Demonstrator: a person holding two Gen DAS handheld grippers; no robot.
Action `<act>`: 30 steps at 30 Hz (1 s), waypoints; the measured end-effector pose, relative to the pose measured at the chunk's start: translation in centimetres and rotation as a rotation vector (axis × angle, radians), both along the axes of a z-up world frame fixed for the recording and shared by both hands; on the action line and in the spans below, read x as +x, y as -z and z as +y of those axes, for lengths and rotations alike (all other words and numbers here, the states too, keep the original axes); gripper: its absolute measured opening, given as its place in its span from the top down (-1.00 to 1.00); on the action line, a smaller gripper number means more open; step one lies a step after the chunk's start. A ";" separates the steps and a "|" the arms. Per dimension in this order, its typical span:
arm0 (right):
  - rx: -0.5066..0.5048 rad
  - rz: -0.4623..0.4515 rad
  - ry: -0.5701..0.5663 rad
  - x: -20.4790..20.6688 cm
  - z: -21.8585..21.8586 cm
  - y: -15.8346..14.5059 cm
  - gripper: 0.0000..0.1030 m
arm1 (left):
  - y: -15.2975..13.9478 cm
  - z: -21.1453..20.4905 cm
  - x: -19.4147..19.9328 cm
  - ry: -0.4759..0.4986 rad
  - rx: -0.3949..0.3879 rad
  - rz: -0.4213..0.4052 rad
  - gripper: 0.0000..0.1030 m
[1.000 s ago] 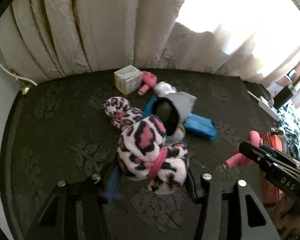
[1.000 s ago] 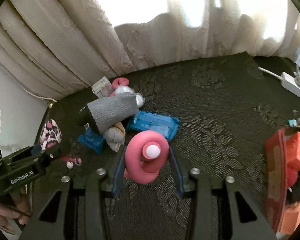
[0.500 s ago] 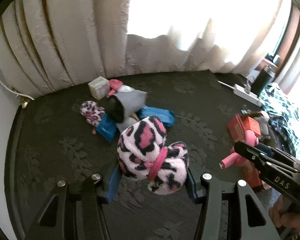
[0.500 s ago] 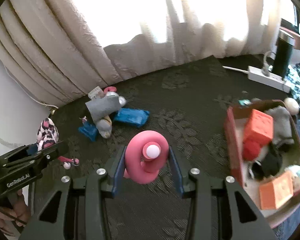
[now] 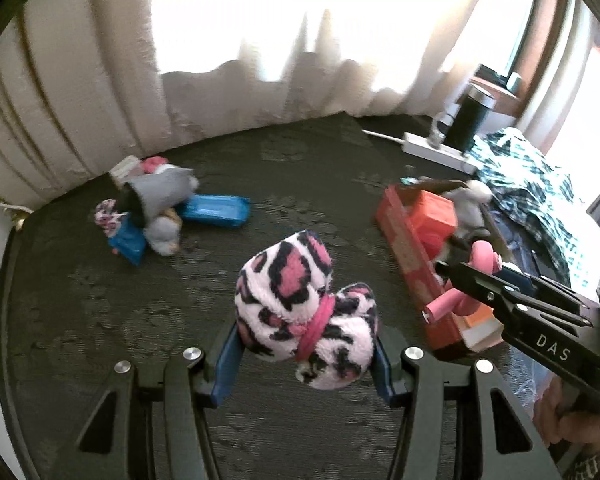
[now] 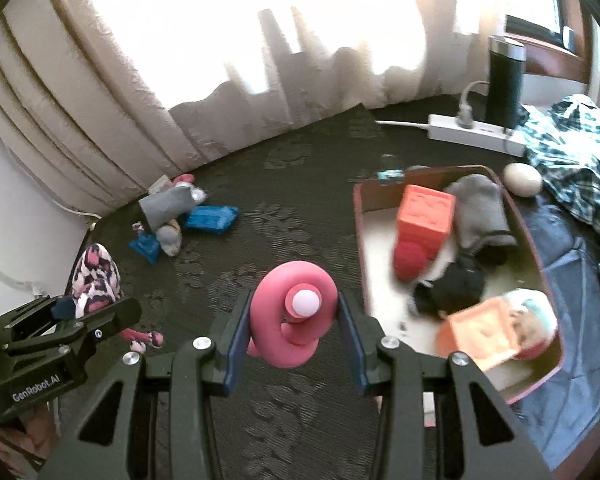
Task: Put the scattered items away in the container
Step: 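Carry the plush and pink ring toy into the red box and release both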
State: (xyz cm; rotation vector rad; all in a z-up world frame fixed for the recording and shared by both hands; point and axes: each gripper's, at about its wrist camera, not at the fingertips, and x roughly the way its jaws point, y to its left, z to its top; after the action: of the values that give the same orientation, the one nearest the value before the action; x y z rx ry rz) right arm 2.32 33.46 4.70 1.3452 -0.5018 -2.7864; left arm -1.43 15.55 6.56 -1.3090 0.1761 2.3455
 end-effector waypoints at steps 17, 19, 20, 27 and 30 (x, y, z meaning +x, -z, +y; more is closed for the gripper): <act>0.024 -0.008 0.124 5.4 11.3 -0.1 0.13 | 0.4 11.9 3.3 0.131 0.007 -0.011 -0.08; 0.025 -0.008 0.134 5.7 12.3 -0.1 0.13 | 0.6 12.9 3.4 0.141 0.006 -0.016 -0.08; 0.025 -0.008 0.138 5.8 12.7 -0.1 0.13 | 0.7 13.3 3.5 0.144 0.007 -0.020 -0.08; 0.026 -0.016 0.165 6.3 15.2 0.2 0.13 | 1.5 15.5 3.3 0.152 0.011 -0.039 -0.08; 0.027 -0.015 0.165 6.2 15.7 0.2 0.13 | 1.7 16.1 3.1 0.150 0.011 -0.043 -0.08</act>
State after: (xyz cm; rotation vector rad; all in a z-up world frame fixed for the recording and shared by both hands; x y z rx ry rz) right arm 8.49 49.16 4.49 1.3913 -0.6054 -2.9250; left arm 1.66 31.61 4.85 -1.2933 0.2389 2.1885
